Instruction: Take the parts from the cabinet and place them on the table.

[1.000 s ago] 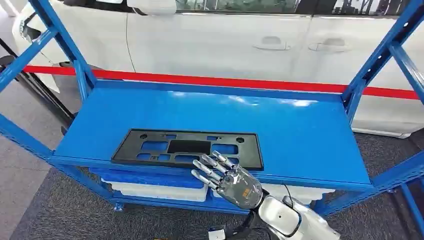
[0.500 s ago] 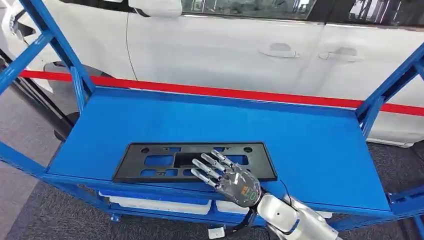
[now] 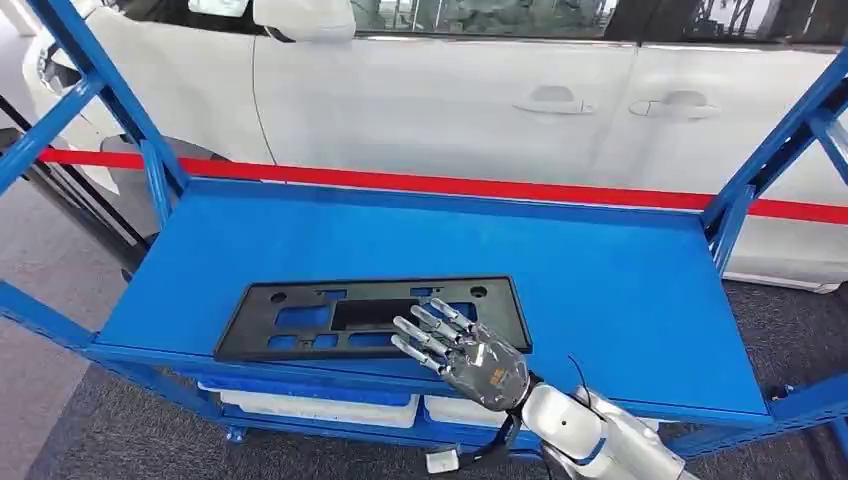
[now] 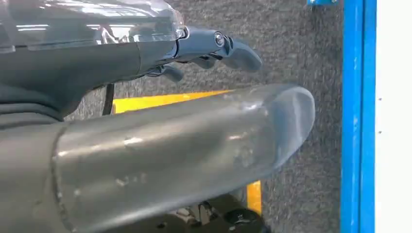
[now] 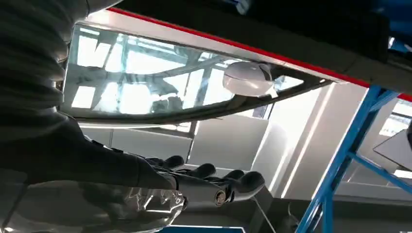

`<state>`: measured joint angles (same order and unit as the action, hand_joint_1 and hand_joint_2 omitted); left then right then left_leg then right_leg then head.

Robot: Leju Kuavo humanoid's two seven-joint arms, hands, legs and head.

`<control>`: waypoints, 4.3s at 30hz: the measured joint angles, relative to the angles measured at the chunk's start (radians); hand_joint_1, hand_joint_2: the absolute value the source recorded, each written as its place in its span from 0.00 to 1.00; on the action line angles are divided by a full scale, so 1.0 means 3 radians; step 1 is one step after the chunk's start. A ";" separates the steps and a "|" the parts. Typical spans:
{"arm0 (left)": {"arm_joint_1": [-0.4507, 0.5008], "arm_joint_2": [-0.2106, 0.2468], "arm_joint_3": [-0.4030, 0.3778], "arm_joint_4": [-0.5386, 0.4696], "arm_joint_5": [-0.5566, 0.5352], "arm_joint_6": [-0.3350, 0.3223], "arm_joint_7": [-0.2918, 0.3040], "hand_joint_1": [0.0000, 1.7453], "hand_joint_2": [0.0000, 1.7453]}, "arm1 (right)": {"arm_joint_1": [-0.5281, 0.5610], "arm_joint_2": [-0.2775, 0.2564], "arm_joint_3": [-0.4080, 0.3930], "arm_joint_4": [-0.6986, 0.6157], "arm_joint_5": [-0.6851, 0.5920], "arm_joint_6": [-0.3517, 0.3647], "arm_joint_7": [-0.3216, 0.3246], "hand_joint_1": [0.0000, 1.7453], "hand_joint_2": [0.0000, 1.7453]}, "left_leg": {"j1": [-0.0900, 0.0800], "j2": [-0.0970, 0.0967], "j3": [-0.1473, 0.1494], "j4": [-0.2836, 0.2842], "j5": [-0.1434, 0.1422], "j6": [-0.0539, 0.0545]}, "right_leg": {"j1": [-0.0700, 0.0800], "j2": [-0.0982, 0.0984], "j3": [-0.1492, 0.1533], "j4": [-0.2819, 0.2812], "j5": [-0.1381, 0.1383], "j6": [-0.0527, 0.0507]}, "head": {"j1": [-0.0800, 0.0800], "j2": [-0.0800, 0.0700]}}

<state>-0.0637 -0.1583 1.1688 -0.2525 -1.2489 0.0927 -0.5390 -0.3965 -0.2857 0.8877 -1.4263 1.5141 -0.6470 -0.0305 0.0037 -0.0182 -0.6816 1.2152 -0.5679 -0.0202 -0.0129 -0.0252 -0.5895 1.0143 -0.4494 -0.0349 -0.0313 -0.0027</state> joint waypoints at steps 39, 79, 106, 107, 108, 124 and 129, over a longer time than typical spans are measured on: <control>-0.0043 -0.0029 0.0031 0.0006 -0.0011 -0.0038 -0.0093 0.00 0.00 | -0.0108 0.0030 -0.0052 0.0724 -0.0710 0.0582 -0.0039 0.00 1.00 | 0.0000 -0.0032 0.0304 -0.0638 0.0412 0.0037 | 0.0016 -0.0019 0.0133 0.0012 -0.0111 0.0088 | 0.0001 0.0000; -0.0069 -0.0027 0.0088 0.0008 -0.0117 -0.0108 -0.0071 0.00 0.00 | -0.0281 0.0057 -0.0069 0.0473 -0.1147 0.0840 -0.0031 0.00 1.00 | 0.0016 -0.0039 0.0290 -0.0672 0.0467 0.0181 | -0.0031 0.0038 -0.0383 0.1007 -0.0540 0.0188 | 0.0001 0.0000; -0.0071 -0.0032 0.0086 0.0020 -0.0169 -0.0099 -0.0039 0.00 0.00 | -0.0392 0.0254 -0.0192 0.1021 -0.1161 0.0595 -0.0080 0.00 1.00 | 0.0015 -0.0021 0.0346 -0.0695 0.0464 0.0174 | -0.0001 0.0006 0.0044 0.0215 -0.0273 0.0158 | 0.0001 0.0000; -0.0074 -0.0032 0.0086 0.0020 -0.0168 -0.0113 -0.0041 0.00 0.00 | -0.0389 0.0254 -0.0192 0.1030 -0.1157 0.0595 -0.0080 0.00 1.00 | 0.0014 -0.0026 0.0340 -0.0695 0.0458 0.0186 | -0.0011 0.0023 -0.0072 0.0460 -0.0399 0.0164 | 0.0001 0.0000; -0.0075 -0.0029 0.0086 0.0020 -0.0165 -0.0132 -0.0042 0.00 0.00 | -0.0387 0.0256 -0.0192 0.1039 -0.1156 0.0598 -0.0080 0.00 1.00 | 0.0012 -0.0030 0.0336 -0.0695 0.0452 0.0192 | -0.0019 0.0032 -0.0197 0.0720 -0.0495 0.0172 | 0.0001 0.0000; -0.0071 -0.0039 0.0085 0.0025 -0.0198 -0.0132 -0.0039 0.00 0.00 | -0.0428 0.0380 -0.0156 0.1110 -0.1087 0.0665 -0.0069 0.00 1.00 | 0.0006 0.0001 -0.0038 0.0232 -0.0094 -0.0019 | -0.0006 -0.0049 0.0155 -0.0084 -0.0061 0.0009 | 0.0000 0.0000; -0.0072 -0.0037 0.0080 0.0025 -0.0211 -0.0136 -0.0034 0.00 0.00 | -0.0488 0.0380 -0.0089 0.1199 -0.1033 0.0670 -0.0034 0.00 1.00 | 0.0027 -0.0008 0.0282 -0.0524 0.0437 -0.0033 | -0.0015 -0.0032 0.0210 -0.0052 -0.0116 0.0048 | 0.0000 0.0000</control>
<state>-0.0854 -0.1694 1.1929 -0.2449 -1.3123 0.0519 -0.5493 -0.5428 -0.1717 0.8610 -1.0666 1.2043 -0.4459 -0.0408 0.0118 -0.0205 -0.5971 1.0581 -0.4368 -0.0302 -0.0174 -0.0348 -0.5265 0.9988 -0.4841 -0.0206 -0.0313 -0.0027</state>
